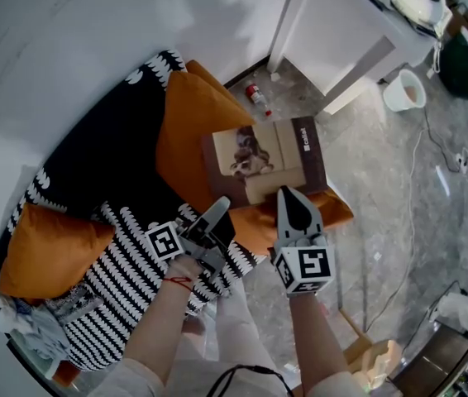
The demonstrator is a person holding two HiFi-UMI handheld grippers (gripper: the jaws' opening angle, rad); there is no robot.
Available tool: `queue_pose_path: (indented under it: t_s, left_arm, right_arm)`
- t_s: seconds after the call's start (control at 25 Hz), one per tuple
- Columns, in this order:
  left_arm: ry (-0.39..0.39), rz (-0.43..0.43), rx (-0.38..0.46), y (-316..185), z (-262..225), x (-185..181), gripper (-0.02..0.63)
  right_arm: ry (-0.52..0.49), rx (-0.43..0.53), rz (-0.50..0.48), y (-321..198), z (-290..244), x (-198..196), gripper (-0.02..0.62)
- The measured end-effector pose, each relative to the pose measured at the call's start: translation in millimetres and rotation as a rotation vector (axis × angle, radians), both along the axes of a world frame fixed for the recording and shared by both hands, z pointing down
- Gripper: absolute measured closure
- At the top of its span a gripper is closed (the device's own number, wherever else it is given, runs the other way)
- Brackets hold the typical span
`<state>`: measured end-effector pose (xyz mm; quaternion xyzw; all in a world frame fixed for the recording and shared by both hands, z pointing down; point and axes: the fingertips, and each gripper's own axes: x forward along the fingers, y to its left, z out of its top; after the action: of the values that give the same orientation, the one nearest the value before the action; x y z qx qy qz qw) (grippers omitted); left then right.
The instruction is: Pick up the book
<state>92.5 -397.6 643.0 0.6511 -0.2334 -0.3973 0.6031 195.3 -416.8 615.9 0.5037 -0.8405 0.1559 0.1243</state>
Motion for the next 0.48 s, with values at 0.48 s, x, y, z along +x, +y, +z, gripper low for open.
queue_pose_path:
  t_s: [0.48]
  left_arm:
    - [-0.014,-0.025,-0.043,-2,9,1,0.436]
  right_arm:
    - [-0.035,0.016,-0.015,1,-5,-1,0.583]
